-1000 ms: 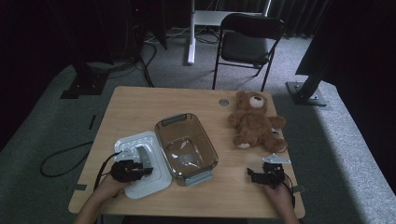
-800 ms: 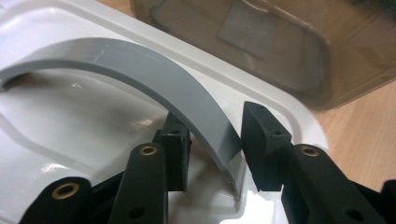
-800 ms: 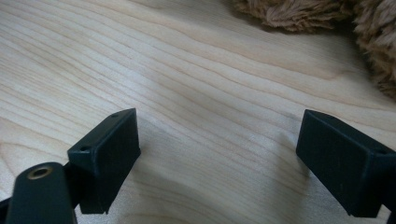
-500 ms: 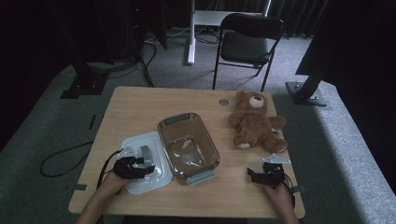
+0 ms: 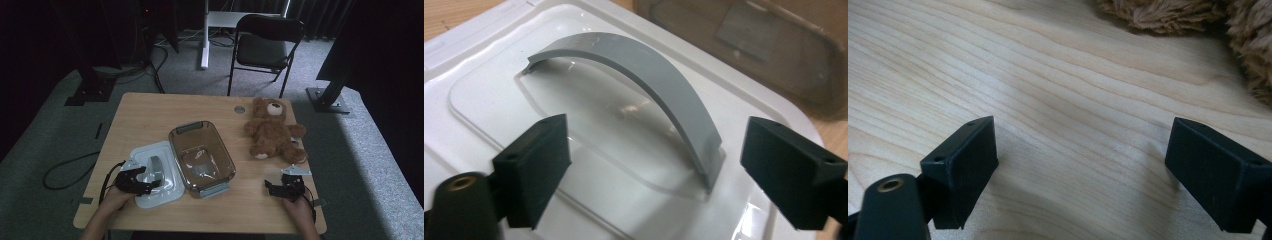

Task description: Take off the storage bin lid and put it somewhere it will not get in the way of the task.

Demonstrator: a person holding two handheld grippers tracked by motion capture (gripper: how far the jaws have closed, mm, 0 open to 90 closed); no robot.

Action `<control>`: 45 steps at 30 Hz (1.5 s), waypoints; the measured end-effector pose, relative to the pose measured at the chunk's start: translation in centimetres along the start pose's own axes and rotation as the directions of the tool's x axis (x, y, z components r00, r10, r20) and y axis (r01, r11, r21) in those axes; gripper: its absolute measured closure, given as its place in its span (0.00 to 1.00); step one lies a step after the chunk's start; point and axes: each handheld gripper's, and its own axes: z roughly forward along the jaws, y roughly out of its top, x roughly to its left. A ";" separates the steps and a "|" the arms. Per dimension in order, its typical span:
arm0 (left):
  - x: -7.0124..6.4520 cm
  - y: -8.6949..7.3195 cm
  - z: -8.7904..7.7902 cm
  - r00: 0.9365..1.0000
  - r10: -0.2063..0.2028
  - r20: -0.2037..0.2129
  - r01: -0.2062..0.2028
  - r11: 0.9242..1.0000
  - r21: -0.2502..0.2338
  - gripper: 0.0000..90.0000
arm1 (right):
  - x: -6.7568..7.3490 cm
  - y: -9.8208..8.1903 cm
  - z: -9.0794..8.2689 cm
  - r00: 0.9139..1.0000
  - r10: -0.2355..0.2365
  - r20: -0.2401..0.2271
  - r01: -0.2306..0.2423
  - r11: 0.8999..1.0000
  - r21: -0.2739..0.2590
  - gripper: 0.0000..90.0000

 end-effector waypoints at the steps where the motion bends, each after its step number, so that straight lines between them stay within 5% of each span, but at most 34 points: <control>1: 0.0 -0.1 -0.1 1.000 0.002 -0.010 -0.002 1.000 0.001 0.12 | 0.0 0.0 0.0 1.000 0.000 0.000 0.000 1.000 0.001 0.14; 11: 1.1 -1.3 -1.8 0.997 -0.060 -0.058 0.060 0.998 -0.003 0.02 | 0.0 0.0 0.0 1.000 0.000 0.000 0.000 1.000 0.000 0.14; 18: 2.0 -2.5 -2.7 0.979 -0.119 -0.163 0.114 0.993 -0.036 0.02 | 0.0 0.0 0.0 1.000 0.000 0.000 0.000 1.000 0.001 0.14; 23: 2.5 -3.3 -3.3 0.958 -0.158 -0.240 0.149 0.987 -0.055 0.02 | 0.1 0.0 0.0 1.000 0.006 0.007 -0.006 1.000 0.000 0.14; 33: 3.7 -5.0 -4.7 0.901 -0.243 -0.360 0.228 0.970 -0.084 0.02 | 0.1 0.0 0.0 1.000 0.006 0.007 -0.006 1.000 0.000 0.14; 35: 3.8 -5.0 -4.7 0.898 -0.237 -0.371 0.223 0.972 -0.081 0.02 | 0.1 0.0 0.0 1.000 0.007 0.007 -0.007 1.000 0.000 0.14; 39: 3.7 -5.2 -4.7 0.879 -0.235 -0.416 0.221 0.972 -0.081 0.02 | 0.1 0.0 0.0 1.000 0.006 0.007 -0.006 1.000 0.000 0.14; 45: 3.7 -5.3 -4.1 0.867 -0.234 -0.440 0.232 0.971 -0.059 0.02 | 0.2 0.2 0.2 1.000 0.016 0.020 -0.016 1.000 0.002 0.13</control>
